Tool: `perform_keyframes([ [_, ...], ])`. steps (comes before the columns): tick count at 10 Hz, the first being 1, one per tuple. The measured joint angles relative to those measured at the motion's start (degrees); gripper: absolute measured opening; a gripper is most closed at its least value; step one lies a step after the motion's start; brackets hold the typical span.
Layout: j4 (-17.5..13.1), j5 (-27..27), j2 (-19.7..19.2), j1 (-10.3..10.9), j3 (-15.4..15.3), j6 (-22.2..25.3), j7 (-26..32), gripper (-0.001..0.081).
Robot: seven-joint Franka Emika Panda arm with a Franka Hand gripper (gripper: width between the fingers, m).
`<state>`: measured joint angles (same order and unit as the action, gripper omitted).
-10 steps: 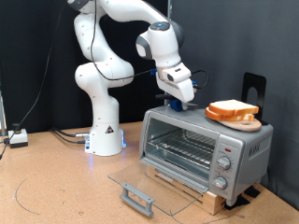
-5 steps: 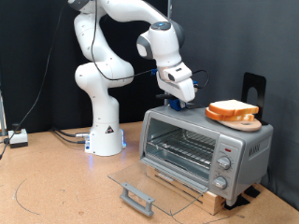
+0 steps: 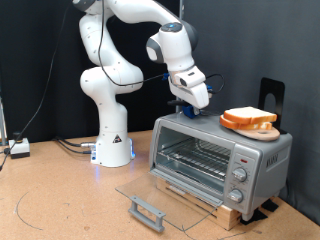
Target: Make a piece of toast with the oven
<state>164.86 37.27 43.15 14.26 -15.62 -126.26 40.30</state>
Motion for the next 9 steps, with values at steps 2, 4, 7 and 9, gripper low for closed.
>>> perform_keyframes([
  [2,-0.4,2.8,2.7,0.1,1.3,0.1,1.2,0.0408],
  [4,-1.0,3.6,6.6,0.3,3.3,2.5,1.4,0.0416],
  [7,-1.7,3.5,9.8,0.2,5.1,6.6,1.3,0.0416],
  [9,-1.8,4.2,10.1,-1.3,4.7,2.5,-1.9,0.0416],
])
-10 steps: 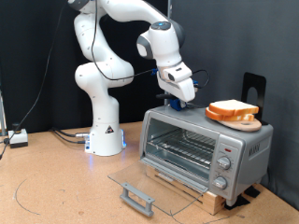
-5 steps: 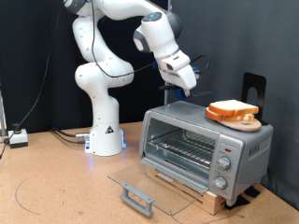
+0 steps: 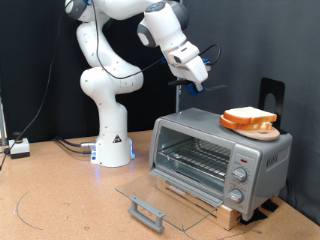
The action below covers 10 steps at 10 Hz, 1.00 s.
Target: Make a piece of toast with the oven
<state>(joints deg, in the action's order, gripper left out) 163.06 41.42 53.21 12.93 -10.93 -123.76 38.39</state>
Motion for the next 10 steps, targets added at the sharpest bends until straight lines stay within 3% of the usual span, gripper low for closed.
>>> perform_keyframes([
  [3,0.3,-0.5,2.8,-5.5,1.8,-2.4,-1.4,0.0416],
  [6,0.4,-4.1,4.8,-12.6,2.7,-2.4,-2.0,0.0416],
  [10,-0.2,-8.3,5.1,-19.2,8.7,1.8,-0.4,0.0416],
])
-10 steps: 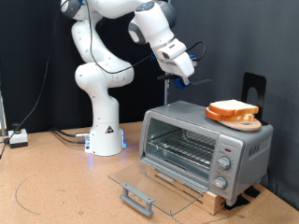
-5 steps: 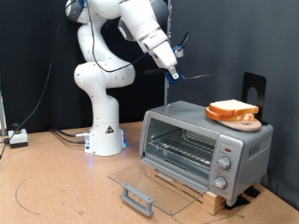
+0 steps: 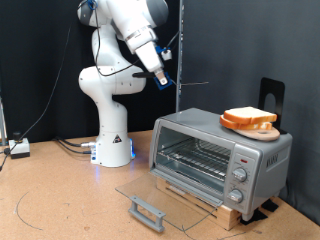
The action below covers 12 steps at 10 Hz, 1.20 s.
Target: Make a piece of toast with the oven
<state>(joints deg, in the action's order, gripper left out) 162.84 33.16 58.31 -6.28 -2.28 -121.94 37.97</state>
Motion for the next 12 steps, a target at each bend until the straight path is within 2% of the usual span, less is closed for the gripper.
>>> perform_keyframes([
  [2,-0.3,-2.6,0.1,-2.4,4.2,3.0,3.0,0.0416],
  [3,-0.4,-3.2,0.1,-3.2,5.3,4.2,4.1,0.0416],
  [4,-0.6,-3.2,0.1,-3.1,5.1,4.2,4.1,0.0416],
  [5,-0.7,-3.6,0.0,-3.0,4.1,2.8,4.6,0.0416],
  [7,-2.1,-6.4,-2.0,-3.0,-0.6,1.6,4.1,0.0416],
  [9,-4.9,-7.4,-6.5,-3.1,-4.8,1.6,0.8,0.0416],
  [12,-9.8,-7.7,-15.5,-3.3,-6.8,4.6,-2.9,0.0416],
])
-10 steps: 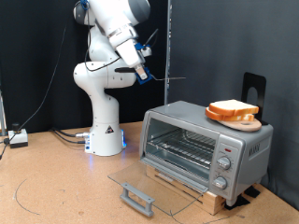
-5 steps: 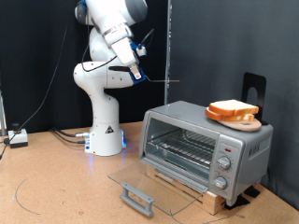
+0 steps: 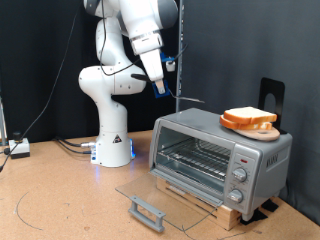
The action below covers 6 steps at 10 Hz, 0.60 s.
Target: Make a piece of toast with the oven
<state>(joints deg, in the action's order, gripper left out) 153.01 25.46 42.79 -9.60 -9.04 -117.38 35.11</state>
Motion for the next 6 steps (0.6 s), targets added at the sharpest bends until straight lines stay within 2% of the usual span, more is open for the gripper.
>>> perform_keyframes([
  [1,-2.7,-0.3,-4.1,-0.1,0.0,1.7,0.0,0.0416],
  [4,-2.3,-0.3,-4.5,0.1,-0.8,-2.1,0.5,0.0416],
  [6,-3.3,-1.7,-6.6,0.1,-2.3,-1.2,1.2,0.0416],
])
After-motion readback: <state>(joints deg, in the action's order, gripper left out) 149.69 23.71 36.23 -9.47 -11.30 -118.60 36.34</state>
